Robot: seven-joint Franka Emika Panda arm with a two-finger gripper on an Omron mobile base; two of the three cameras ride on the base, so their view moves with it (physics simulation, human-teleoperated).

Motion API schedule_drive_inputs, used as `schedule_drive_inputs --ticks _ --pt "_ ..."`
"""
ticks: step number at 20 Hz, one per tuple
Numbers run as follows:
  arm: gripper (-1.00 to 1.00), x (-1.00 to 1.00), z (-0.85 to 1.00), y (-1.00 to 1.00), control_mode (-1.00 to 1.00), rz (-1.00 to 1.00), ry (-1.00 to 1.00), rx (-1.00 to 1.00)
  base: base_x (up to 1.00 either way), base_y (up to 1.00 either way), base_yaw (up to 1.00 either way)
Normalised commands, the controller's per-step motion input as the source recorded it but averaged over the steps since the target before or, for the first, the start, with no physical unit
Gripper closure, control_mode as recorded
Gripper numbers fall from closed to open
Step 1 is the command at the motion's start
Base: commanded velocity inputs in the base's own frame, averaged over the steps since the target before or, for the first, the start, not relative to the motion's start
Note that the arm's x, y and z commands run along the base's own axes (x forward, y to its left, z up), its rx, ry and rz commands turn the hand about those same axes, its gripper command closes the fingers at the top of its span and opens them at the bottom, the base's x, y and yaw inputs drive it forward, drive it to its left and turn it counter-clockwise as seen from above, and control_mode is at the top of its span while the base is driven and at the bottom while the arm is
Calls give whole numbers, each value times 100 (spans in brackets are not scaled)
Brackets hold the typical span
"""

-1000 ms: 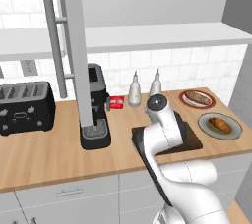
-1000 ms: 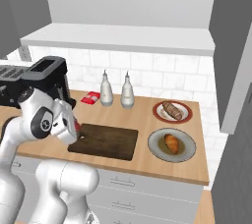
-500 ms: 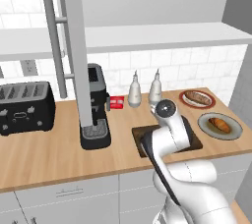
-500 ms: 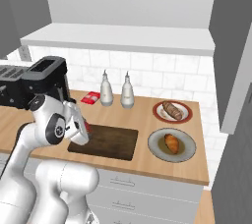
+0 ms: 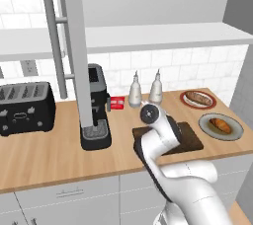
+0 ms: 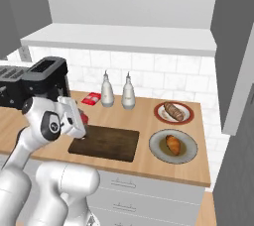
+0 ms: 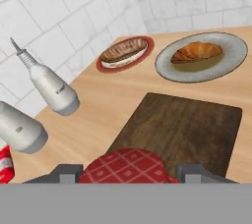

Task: From the different types of pastries on the counter, select a croissant and place it on the cutting board. Then retrieve a jar of jam from the cabinet and place it alongside the croissant on the cutting board.

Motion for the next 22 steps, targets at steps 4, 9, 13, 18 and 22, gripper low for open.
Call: schedule_drive_inputs --ticks 4,9,13,18,22 --pt "100 10 -61 -9 -100 0 1 -1 0 0 0" --pt "100 7 -93 -30 -100 0 -1 -9 0 0 0" --pt "100 29 -92 -69 -100 6 1 -1 0 0 0" --pt "100 38 -88 -70 -100 12 9 0 0 0 0" --pt "100 0 -36 2 -100 0 9 0 0 0 0"
